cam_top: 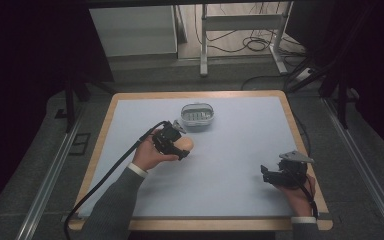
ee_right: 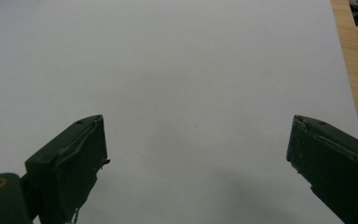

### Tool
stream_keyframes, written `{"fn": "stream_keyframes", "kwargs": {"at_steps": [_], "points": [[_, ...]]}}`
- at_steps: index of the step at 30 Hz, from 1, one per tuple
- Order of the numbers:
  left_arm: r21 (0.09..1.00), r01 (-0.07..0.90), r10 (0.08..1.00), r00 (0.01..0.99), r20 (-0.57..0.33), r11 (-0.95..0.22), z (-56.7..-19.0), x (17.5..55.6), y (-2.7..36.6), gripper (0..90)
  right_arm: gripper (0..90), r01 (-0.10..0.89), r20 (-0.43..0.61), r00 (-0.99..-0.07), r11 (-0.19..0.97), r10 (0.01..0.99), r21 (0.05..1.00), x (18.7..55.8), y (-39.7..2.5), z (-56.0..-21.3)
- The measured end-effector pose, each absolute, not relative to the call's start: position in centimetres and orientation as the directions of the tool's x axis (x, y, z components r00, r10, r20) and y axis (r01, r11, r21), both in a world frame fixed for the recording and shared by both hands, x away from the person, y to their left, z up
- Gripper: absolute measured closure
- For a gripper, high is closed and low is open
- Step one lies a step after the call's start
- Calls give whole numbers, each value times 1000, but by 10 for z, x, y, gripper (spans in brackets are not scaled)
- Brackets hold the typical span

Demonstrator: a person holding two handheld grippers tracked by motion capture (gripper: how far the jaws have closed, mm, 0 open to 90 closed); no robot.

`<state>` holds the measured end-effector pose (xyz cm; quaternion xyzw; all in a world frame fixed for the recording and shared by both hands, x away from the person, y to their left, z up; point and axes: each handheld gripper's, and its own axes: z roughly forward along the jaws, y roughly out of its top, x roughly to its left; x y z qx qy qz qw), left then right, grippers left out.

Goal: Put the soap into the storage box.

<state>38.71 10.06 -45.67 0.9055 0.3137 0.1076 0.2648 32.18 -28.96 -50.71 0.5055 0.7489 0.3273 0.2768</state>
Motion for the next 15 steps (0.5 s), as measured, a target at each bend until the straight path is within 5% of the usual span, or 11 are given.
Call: {"fn": "stream_keyframes", "kwargs": {"at_steps": [15], "points": [[536,522,633,774,29,-663,-457,397,103,327,48,578,-85,-334,276,939,768,322,-289,-508]]}}
